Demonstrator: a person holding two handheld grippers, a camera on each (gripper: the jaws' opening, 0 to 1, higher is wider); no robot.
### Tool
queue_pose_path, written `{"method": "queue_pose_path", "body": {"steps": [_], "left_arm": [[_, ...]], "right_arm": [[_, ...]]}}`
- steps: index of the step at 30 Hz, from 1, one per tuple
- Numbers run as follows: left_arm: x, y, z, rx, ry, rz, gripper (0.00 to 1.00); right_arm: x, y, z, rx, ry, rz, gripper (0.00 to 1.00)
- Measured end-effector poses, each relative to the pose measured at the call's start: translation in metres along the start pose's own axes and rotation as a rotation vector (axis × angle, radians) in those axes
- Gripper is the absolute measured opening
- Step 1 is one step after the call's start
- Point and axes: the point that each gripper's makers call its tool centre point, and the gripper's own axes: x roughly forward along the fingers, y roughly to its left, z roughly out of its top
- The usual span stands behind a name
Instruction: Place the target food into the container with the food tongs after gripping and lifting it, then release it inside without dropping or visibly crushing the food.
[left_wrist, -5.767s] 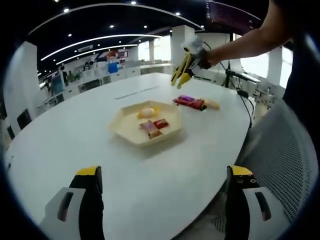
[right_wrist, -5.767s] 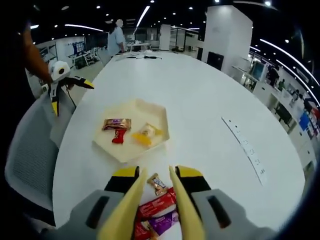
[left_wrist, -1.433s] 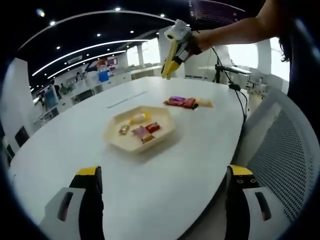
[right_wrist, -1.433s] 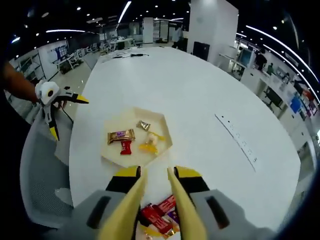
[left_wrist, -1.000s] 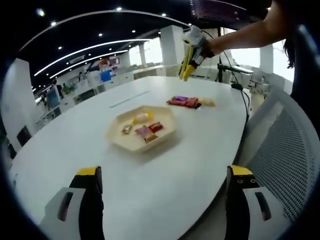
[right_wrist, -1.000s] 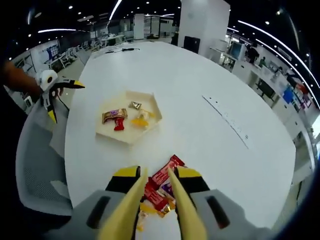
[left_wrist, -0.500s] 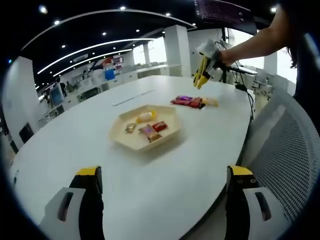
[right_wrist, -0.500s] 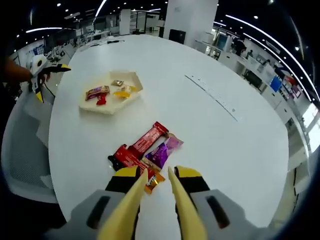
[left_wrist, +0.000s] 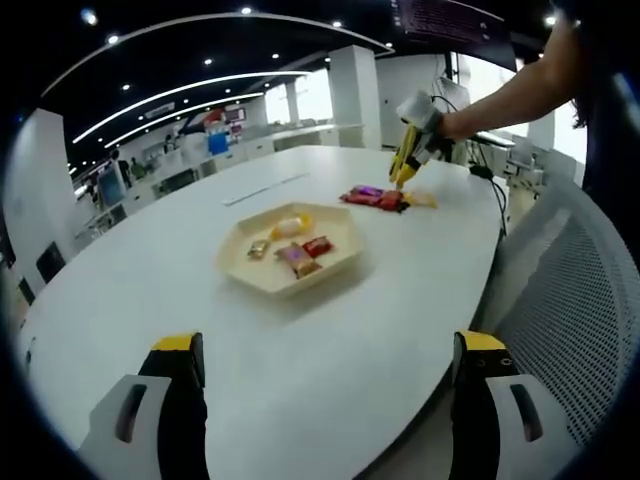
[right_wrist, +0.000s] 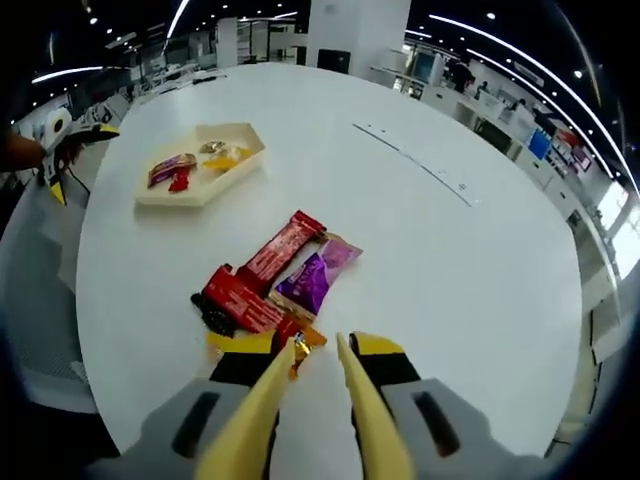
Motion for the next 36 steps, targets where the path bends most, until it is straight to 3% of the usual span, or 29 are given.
{"method": "queue_pose_path", "body": {"steps": [4, 12, 15, 21, 27, 36], "left_arm": [[0.000, -0.001, 0.000, -0.001, 0.006, 0.000, 1.00], [0.001, 0.001, -0.001, -0.009, 0.008, 0.004, 0.99], [0.001, 0.000, -0.001, -0.008, 0.006, 0.002, 0.99], [0.001, 0.001, -0.002, -0.009, 0.007, 0.003, 0.99], [0.001, 0.001, -0.002, -0.011, 0.006, 0.005, 0.99], [0.000, 0.001, -0.002, -0.013, 0.008, 0.003, 0.99]], "right_arm": [[0.001, 0.000, 0.003, 0.045, -0.024, 0.011, 0.27], [-0.003, -0.008, -0.003, 0.003, -0.001, 0.005, 0.27], [-0.007, -0.009, 0.003, 0.073, -0.044, 0.017, 0.27], [-0.002, -0.002, 0.005, 0.092, -0.042, 0.025, 0.28], [0.001, 0.000, -0.004, 0.052, -0.002, 0.023, 0.28], [0.004, 0.002, -0.015, 0.085, 0.035, 0.039, 0.28]]}}
